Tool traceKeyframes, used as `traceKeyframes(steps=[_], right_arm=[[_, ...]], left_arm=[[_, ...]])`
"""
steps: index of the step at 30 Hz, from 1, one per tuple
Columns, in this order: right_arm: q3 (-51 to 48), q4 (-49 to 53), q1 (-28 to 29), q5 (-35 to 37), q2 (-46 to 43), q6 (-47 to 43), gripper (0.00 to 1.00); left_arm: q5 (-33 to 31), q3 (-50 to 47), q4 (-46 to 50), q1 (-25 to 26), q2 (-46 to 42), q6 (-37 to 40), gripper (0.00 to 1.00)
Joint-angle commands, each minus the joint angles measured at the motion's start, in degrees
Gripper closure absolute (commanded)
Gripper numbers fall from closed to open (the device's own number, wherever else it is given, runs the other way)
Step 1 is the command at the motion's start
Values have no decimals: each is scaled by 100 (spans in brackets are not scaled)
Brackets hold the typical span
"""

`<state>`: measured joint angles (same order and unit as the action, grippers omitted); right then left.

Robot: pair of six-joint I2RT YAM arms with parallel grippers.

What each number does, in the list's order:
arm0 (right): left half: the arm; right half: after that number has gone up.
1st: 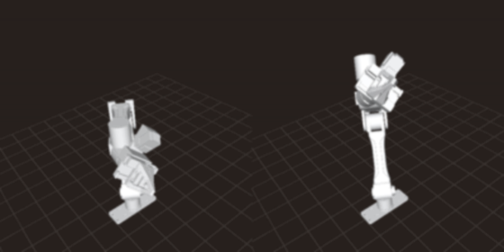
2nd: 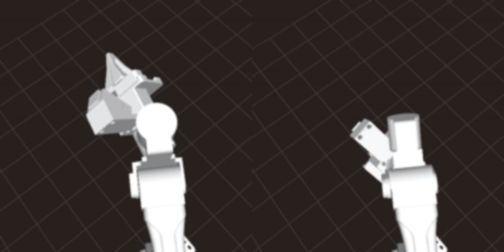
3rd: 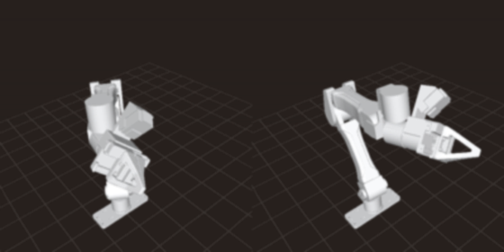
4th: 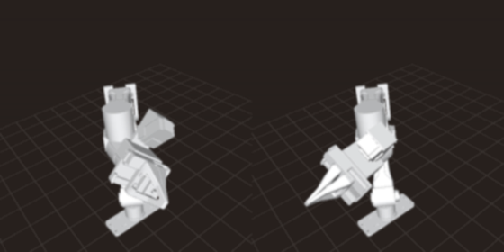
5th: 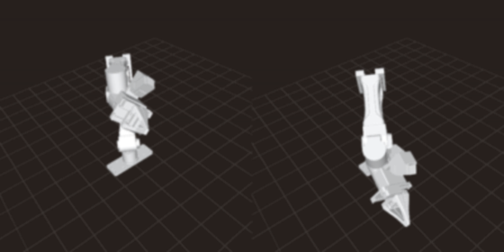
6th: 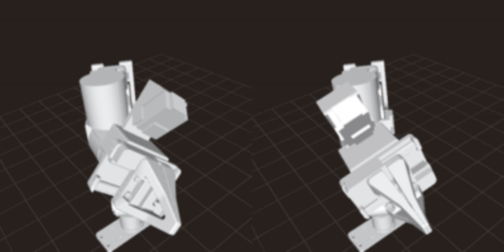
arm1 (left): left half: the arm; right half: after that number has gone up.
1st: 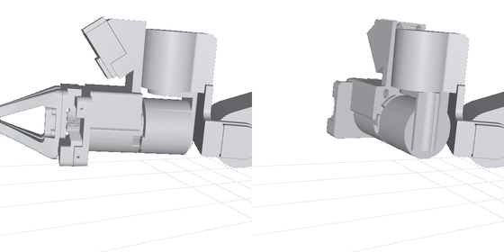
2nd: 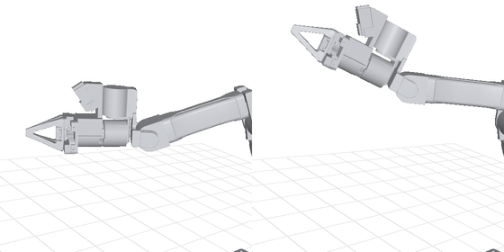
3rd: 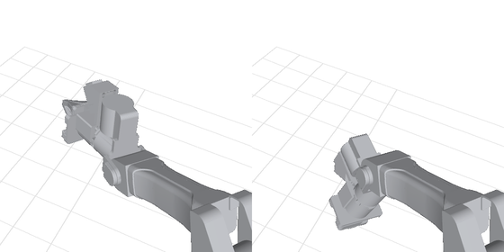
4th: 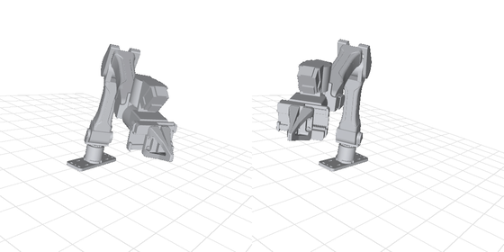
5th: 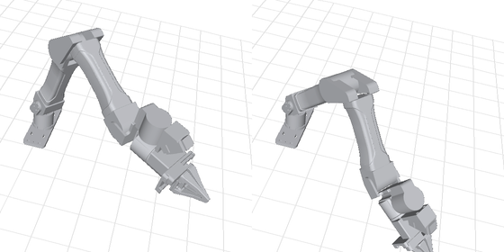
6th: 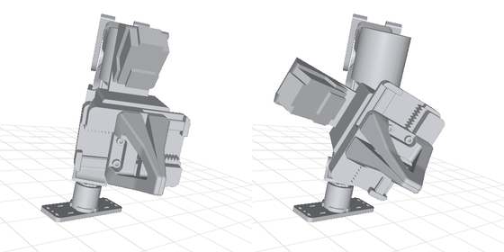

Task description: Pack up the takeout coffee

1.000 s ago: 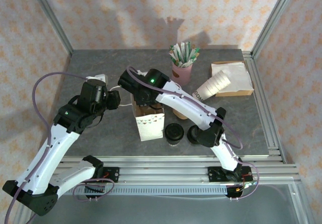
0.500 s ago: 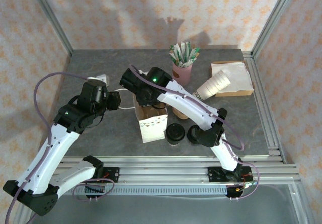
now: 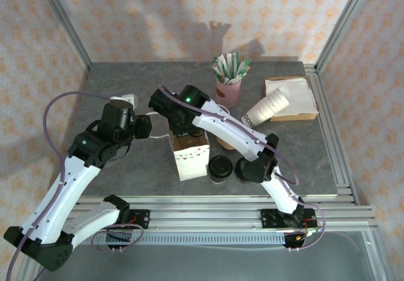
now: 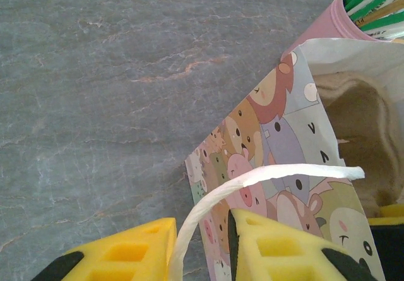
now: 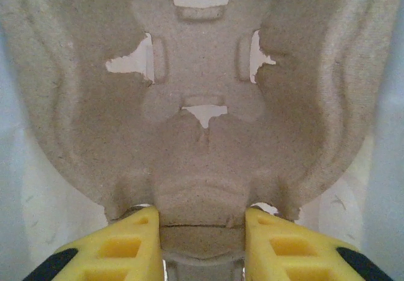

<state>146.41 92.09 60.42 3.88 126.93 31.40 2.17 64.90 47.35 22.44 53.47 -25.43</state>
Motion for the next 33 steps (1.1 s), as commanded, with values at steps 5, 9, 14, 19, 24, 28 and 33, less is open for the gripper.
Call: traceKeyframes(steps=[5, 9, 14, 19, 24, 28, 33], right_arm=[[-51, 21, -57, -45, 181, -113, 69], [-119, -50, -71, -53, 216, -117, 69], [-282, -139, -70, -154, 217, -121, 69], [-502, -200, -69, -192, 182, -106, 69], [-741, -359, -99, -253, 165, -90, 69], [-984, -564, -143, -339, 139, -90, 70], [-1188, -758, -172, -405, 116, -126, 70]], left_arm=[[-16, -100, -139, -41, -152, 12, 73], [24, -97, -130, -39, -196, 5, 76], [101, -88, -134, -40, -249, -38, 81], [125, -70, -125, -45, -257, -56, 83], [134, -63, -121, -42, -275, -76, 84], [152, -70, -112, -38, -285, -85, 85], [177, -92, -108, -39, -311, -90, 86]])
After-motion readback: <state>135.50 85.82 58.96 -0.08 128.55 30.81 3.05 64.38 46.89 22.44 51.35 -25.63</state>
